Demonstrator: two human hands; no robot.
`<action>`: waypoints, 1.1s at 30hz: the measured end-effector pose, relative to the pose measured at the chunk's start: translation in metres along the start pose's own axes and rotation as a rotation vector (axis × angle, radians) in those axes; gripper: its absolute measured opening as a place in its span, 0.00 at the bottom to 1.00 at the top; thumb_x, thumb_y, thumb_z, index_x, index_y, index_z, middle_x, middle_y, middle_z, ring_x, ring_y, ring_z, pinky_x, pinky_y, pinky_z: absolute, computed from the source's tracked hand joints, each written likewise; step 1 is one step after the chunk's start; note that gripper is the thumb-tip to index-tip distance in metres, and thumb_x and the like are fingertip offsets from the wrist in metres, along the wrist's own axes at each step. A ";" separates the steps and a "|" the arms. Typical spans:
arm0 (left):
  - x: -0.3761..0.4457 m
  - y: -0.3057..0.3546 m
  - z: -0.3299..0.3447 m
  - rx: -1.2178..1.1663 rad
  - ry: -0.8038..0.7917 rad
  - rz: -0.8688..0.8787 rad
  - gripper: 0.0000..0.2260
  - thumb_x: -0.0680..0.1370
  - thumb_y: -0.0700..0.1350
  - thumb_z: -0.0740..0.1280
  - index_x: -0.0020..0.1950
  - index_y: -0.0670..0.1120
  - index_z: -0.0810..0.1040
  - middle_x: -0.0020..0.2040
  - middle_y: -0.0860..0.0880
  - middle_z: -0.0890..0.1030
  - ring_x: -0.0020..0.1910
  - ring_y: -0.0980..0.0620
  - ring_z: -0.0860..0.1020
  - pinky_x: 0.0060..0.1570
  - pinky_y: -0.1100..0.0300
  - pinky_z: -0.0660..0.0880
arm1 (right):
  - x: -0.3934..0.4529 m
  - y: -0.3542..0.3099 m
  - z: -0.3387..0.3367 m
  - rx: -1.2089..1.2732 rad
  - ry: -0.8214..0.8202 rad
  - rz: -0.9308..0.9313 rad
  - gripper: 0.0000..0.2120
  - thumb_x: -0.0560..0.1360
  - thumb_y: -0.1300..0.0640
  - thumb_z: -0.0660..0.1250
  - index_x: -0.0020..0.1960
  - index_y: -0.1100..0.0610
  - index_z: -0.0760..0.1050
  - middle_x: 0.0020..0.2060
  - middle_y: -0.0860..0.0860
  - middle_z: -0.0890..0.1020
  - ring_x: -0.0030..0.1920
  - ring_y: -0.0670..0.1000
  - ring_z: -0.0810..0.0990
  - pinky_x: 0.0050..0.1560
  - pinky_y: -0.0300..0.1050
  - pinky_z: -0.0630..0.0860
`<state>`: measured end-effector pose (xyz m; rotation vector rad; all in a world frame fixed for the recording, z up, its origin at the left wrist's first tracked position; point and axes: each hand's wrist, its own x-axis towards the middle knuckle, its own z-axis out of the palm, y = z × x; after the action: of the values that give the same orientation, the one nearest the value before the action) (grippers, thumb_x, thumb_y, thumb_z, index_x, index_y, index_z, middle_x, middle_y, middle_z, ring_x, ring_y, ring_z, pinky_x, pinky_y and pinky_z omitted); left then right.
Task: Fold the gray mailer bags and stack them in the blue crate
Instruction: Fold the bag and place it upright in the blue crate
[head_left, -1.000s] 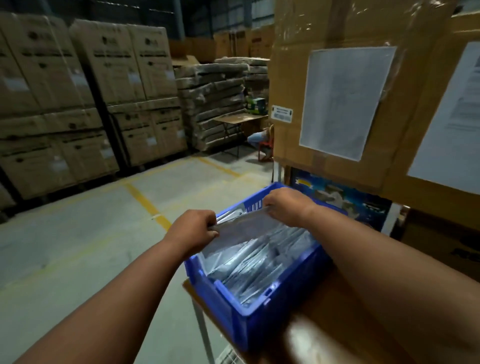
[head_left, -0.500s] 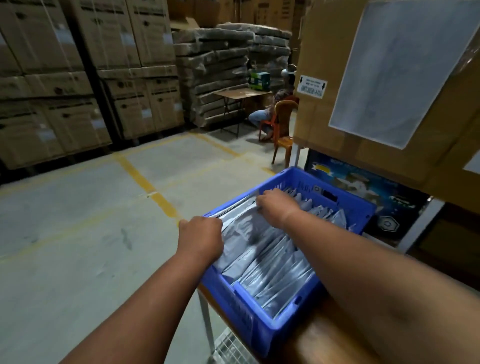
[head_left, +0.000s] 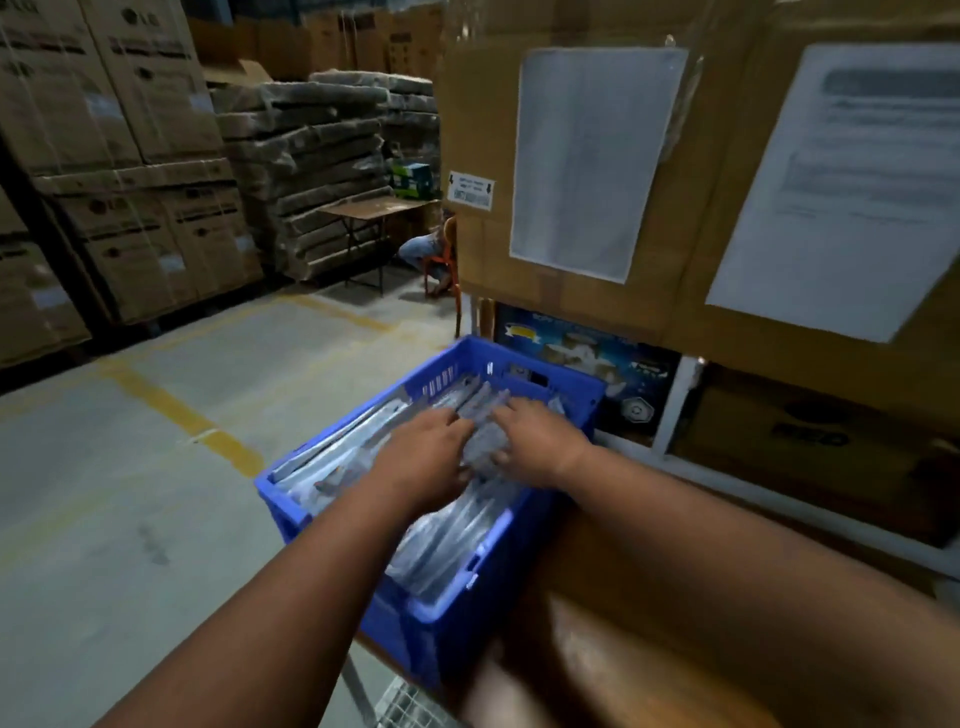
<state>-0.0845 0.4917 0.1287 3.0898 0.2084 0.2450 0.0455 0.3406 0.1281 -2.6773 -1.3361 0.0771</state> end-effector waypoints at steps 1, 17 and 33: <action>0.008 0.020 0.000 -0.008 -0.024 0.053 0.25 0.76 0.60 0.71 0.71 0.53 0.74 0.65 0.48 0.76 0.66 0.43 0.75 0.64 0.46 0.76 | -0.018 0.012 -0.002 0.011 0.010 0.017 0.26 0.80 0.40 0.69 0.74 0.49 0.72 0.70 0.53 0.75 0.70 0.57 0.73 0.70 0.58 0.74; 0.043 0.424 0.069 0.004 -0.327 0.647 0.34 0.79 0.60 0.71 0.82 0.55 0.65 0.80 0.45 0.68 0.77 0.41 0.69 0.74 0.43 0.70 | -0.393 0.253 0.031 0.083 0.074 0.678 0.29 0.80 0.39 0.67 0.77 0.50 0.71 0.74 0.55 0.71 0.76 0.59 0.66 0.76 0.58 0.69; 0.014 0.685 0.192 -0.070 -0.421 0.801 0.33 0.79 0.61 0.71 0.81 0.51 0.67 0.76 0.44 0.71 0.73 0.40 0.72 0.70 0.47 0.74 | -0.635 0.413 0.089 0.060 0.051 0.959 0.27 0.81 0.46 0.64 0.79 0.47 0.70 0.81 0.54 0.67 0.80 0.61 0.64 0.79 0.61 0.64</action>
<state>0.0486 -0.1891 -0.0272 2.8786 -1.0184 -0.3760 -0.0210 -0.4012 -0.0366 -2.9561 0.0582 0.1428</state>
